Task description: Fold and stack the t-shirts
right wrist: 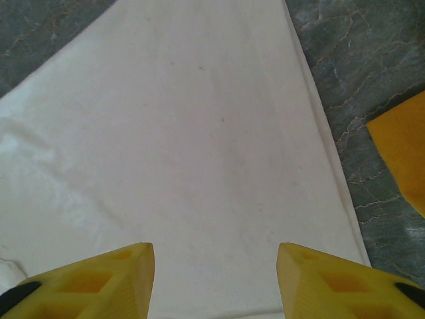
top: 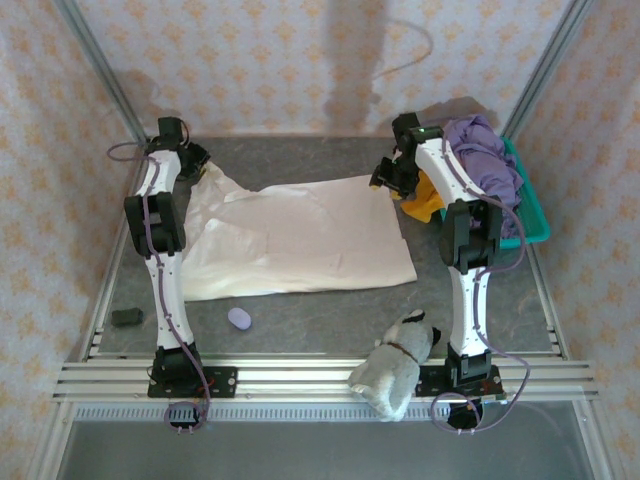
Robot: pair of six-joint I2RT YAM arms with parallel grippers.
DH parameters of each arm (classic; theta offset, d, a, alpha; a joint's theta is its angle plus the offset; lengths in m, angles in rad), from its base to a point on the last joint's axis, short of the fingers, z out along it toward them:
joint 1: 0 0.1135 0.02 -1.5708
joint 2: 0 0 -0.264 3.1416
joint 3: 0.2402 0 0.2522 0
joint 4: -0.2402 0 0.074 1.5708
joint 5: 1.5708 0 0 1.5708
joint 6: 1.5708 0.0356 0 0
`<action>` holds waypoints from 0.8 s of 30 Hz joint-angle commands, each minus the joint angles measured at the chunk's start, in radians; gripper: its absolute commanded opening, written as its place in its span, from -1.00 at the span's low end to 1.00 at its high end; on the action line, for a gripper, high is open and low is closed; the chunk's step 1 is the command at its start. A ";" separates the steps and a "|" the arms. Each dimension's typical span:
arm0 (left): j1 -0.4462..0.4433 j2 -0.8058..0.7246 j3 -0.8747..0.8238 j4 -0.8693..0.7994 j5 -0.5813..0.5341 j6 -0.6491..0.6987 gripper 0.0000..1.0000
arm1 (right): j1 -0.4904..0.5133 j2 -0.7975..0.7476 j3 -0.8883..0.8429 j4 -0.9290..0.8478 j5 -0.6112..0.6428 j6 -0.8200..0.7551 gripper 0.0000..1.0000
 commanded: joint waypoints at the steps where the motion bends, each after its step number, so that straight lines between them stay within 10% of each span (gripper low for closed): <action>1: 0.003 0.016 -0.003 0.010 0.002 -0.011 -0.41 | -0.005 -0.019 -0.011 -0.005 -0.003 -0.001 0.03; 24: -0.005 -0.126 -0.166 0.036 0.036 0.006 -1.00 | -0.005 0.139 0.245 0.074 0.161 0.005 0.03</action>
